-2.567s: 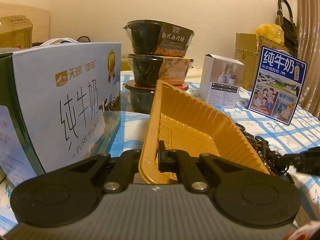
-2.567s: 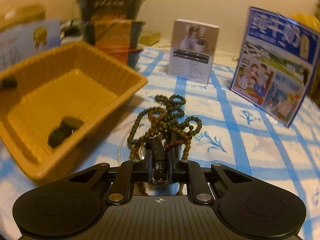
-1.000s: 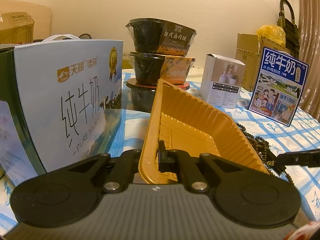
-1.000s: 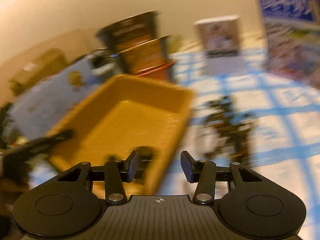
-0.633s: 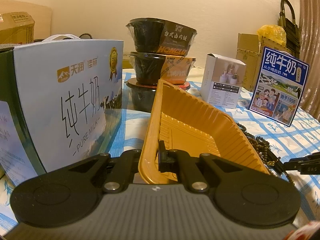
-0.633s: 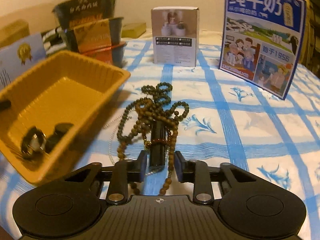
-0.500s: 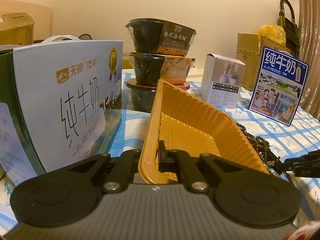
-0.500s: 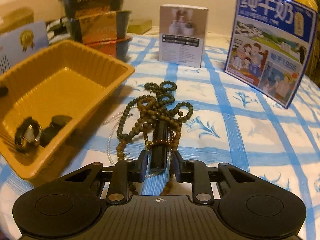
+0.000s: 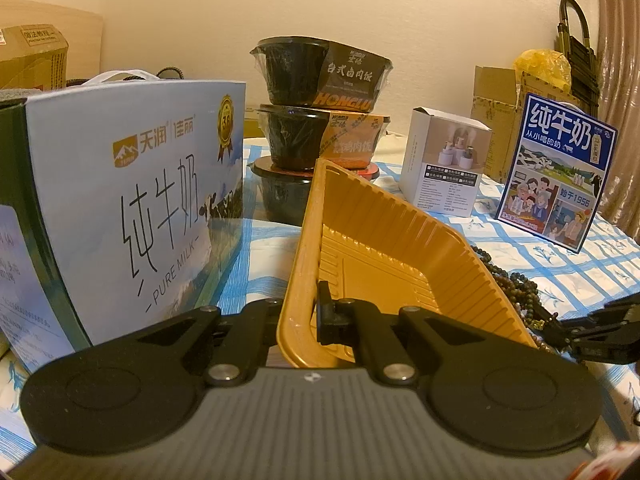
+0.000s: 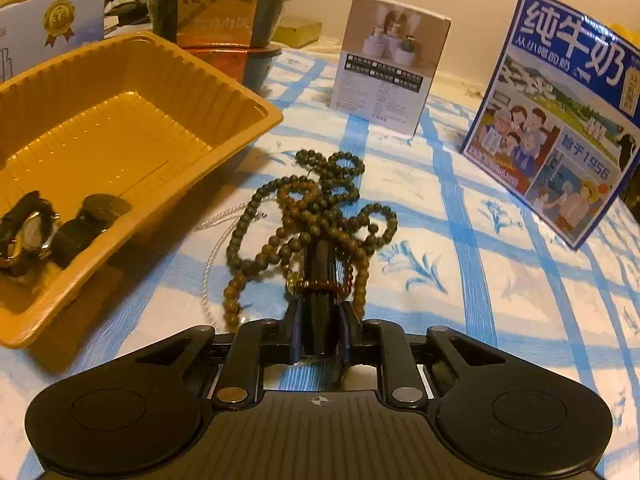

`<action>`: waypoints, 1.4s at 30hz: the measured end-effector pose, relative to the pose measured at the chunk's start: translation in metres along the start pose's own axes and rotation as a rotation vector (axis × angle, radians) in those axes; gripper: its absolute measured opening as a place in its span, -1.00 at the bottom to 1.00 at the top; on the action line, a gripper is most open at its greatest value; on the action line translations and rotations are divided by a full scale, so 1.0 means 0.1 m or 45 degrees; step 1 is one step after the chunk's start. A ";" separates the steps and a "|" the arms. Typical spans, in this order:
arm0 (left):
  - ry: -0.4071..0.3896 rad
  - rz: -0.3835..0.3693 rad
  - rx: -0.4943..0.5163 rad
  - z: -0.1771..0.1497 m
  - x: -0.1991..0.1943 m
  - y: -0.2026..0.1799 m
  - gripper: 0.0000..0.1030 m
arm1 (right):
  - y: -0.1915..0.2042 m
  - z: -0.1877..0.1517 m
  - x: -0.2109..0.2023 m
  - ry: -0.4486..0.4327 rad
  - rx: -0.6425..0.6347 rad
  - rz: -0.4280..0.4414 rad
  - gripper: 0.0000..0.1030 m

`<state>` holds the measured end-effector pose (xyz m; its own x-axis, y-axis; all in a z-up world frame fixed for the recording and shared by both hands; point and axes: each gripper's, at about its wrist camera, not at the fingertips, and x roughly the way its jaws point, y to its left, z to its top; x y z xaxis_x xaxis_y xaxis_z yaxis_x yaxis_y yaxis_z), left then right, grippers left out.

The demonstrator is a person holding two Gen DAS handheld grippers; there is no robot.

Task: Organize jewelry
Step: 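Carry the item into the orange tray and open the right tool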

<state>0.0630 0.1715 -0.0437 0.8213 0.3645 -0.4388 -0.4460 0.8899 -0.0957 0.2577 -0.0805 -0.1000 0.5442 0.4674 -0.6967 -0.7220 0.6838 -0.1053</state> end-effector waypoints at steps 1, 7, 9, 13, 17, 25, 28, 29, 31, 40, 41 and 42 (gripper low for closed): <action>0.000 0.000 -0.001 0.00 0.00 0.00 -0.91 | -0.02 0.00 -0.05 0.007 0.020 0.012 -0.63; -0.001 -0.001 -0.002 0.00 -0.01 0.00 -0.91 | -0.08 -0.05 -0.38 -0.024 0.121 0.046 -0.63; -0.001 -0.001 -0.002 0.00 -0.01 -0.01 -0.91 | -0.08 -0.05 -0.47 -0.044 0.133 0.046 -0.63; -0.001 0.000 -0.003 0.00 -0.01 -0.01 -0.92 | -0.05 0.00 -0.65 -0.104 0.161 0.080 -0.63; -0.001 0.000 -0.003 0.00 -0.01 0.00 -0.91 | 0.08 0.14 -0.78 -0.201 0.196 0.213 -0.63; -0.002 -0.001 -0.002 0.00 -0.02 0.00 -0.91 | 0.63 0.43 -0.71 -0.272 0.153 0.559 -0.63; -0.001 -0.003 -0.005 0.00 -0.02 0.00 -0.91 | 0.85 0.48 -0.60 -0.253 0.108 0.623 -0.63; -0.002 -0.003 -0.004 0.00 -0.02 -0.01 -0.91 | 0.91 0.50 -0.56 -0.248 0.094 0.639 -0.63; -0.003 -0.004 -0.004 -0.01 -0.02 -0.01 -0.91 | 1.02 0.52 -0.46 -0.228 0.061 0.671 -0.63; 0.003 -0.004 -0.014 -0.01 -0.02 0.01 -0.91 | 1.19 0.50 -0.19 -0.172 0.008 0.715 -0.55; 0.001 -0.005 -0.014 -0.01 -0.02 0.00 -0.91 | 1.17 0.47 -0.22 -0.178 0.021 0.712 -0.45; 0.002 -0.004 -0.013 -0.01 -0.01 0.00 -0.91 | 1.13 0.46 -0.25 -0.183 0.035 0.711 -0.41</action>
<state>0.0611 0.1710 -0.0442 0.8224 0.3611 -0.4396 -0.4468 0.8883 -0.1061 0.1820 0.0108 -0.0621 0.1378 0.8319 -0.5376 -0.9061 0.3251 0.2708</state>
